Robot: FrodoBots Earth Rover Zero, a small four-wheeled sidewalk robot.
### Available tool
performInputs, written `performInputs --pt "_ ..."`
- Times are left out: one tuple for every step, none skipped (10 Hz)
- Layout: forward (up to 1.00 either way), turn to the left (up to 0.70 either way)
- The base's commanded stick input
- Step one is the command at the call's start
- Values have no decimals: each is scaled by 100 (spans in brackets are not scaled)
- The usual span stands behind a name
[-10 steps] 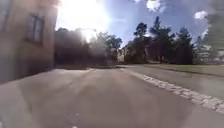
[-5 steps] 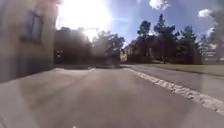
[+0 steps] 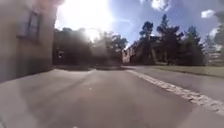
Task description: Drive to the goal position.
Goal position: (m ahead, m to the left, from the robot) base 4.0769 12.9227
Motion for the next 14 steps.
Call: performInputs --pt "100 0" --pt "100 0" --pt "100 0" --pt "100 0" --pt "100 0" --pt "100 0" --pt "100 0" --pt "100 0" --pt "100 0" --pt "100 0" --pt "100 0" --pt "100 0" --pt "100 -27" --pt "100 -40"
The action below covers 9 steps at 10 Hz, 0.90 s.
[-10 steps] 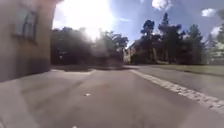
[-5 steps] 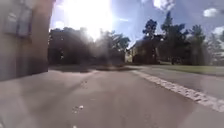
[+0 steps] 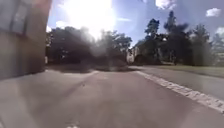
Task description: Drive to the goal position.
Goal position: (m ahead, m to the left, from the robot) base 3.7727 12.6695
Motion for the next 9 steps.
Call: performInputs --pt "100 -40" --pt "100 -40" --pt "100 -37" --pt "100 0" --pt "100 0" --pt "100 0" --pt "100 0" --pt "100 0" --pt "100 0"
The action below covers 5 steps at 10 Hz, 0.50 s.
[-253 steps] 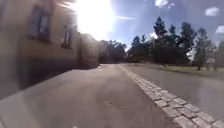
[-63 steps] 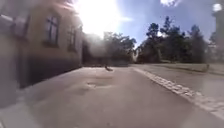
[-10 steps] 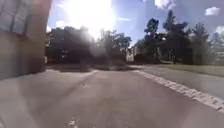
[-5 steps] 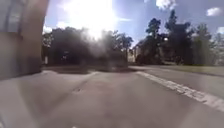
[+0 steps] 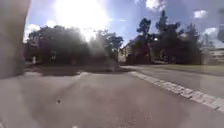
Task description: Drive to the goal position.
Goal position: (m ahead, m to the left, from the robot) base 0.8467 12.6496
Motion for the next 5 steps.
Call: performInputs --pt "100 0" --pt "100 -40" --pt "100 -40" --pt "100 -22" --pt "100 0"
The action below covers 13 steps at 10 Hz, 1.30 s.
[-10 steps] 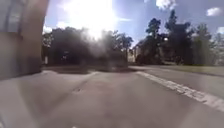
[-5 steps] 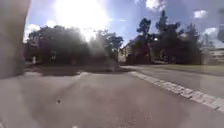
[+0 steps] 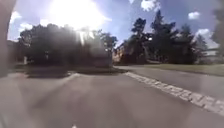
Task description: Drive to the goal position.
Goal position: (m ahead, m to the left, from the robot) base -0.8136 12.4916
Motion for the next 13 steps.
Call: performInputs --pt "100 0" --pt "100 0" --pt "100 0" --pt "17 0" --pt "0 0" --pt "0 0" --pt "0 0" --pt "0 0" --pt "0 0" --pt "0 0" --pt "0 0" --pt "0 0" --pt "0 0"
